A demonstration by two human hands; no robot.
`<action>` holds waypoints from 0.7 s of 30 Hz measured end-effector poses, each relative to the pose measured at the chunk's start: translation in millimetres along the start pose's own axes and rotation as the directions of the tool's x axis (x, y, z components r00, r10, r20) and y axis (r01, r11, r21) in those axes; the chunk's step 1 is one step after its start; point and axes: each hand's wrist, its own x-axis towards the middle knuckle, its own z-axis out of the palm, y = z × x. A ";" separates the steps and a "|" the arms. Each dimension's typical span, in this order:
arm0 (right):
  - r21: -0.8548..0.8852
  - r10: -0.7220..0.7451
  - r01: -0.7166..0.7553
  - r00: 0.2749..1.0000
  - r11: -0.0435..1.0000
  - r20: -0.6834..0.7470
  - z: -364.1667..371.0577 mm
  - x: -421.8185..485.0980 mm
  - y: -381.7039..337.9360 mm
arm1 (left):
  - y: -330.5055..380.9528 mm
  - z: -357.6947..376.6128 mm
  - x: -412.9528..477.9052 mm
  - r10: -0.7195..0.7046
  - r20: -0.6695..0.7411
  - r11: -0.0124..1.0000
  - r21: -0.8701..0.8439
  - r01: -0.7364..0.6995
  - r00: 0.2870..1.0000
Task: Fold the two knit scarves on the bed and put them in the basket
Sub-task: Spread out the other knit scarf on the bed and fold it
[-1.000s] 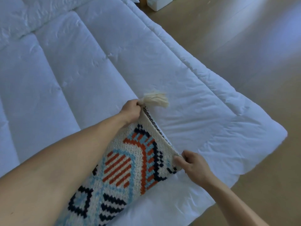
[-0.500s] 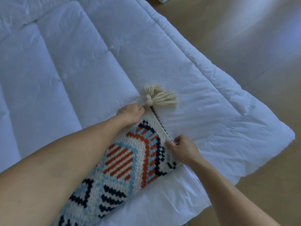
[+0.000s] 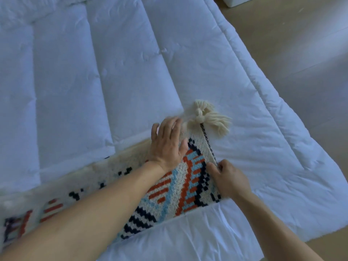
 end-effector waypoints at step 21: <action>0.083 -0.063 0.100 0.929 0.992 -0.365 -6.1 66.7 -83.2 | -49.6 2.3 -77.2 -0.391 0.264 0.919 0.158 0.361 0.882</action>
